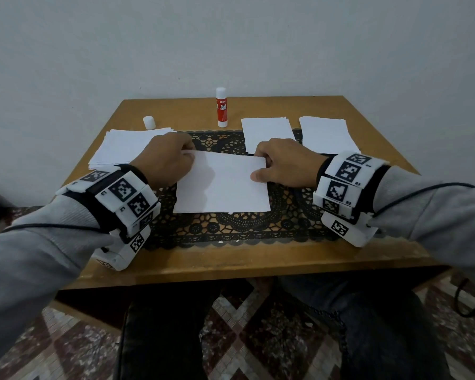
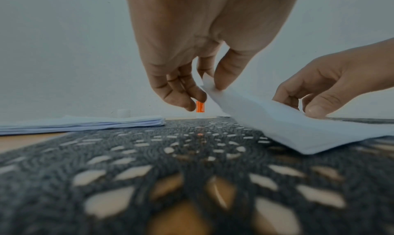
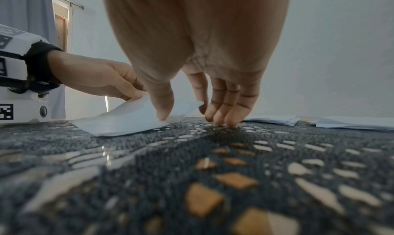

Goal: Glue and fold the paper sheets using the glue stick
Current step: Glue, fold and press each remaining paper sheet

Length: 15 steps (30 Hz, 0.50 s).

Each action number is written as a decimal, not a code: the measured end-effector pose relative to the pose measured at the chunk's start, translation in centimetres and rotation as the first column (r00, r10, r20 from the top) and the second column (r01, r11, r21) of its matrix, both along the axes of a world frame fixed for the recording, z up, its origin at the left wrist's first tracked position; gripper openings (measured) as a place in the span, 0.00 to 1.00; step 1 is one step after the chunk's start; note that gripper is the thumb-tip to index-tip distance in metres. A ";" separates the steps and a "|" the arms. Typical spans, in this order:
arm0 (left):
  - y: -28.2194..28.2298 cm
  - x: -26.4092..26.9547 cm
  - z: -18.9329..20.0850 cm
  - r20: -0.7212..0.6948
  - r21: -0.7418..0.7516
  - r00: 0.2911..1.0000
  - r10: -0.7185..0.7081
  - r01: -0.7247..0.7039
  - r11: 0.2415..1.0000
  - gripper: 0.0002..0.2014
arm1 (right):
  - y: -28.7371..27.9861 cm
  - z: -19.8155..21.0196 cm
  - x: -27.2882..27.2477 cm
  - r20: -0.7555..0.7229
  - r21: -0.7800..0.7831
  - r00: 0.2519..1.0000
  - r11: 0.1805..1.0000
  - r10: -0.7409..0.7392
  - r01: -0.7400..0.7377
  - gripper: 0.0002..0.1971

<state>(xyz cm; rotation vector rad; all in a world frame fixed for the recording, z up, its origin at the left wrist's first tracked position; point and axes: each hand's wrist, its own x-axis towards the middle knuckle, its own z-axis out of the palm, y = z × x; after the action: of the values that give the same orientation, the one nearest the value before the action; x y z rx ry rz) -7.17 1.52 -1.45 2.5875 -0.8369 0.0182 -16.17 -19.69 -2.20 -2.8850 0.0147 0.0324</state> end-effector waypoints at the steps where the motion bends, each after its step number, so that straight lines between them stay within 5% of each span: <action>1: 0.1 0.0 0.0 0.011 -0.021 1.000 -0.007 0.008 1.000 0.06 | 0.0 0.0 0.0 0.027 0.019 1.000 1.000 0.002 -0.003 0.16; 9: 0.3 0.2 0.1 0.105 -0.148 0.994 -0.015 0.030 0.989 0.11 | 0.0 0.2 -0.1 0.140 0.164 0.990 0.987 -0.028 0.005 0.09; 15: 0.4 0.4 0.1 0.150 -0.200 0.988 0.046 -0.016 0.980 0.12 | -0.2 0.2 -0.3 0.195 0.243 0.976 0.969 -0.099 0.050 0.21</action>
<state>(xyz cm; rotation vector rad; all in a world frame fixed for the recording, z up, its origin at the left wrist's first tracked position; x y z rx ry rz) -6.75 1.97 -1.31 2.4336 -0.8041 0.2992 -16.44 -19.89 -2.01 -2.6320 0.0759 -0.2611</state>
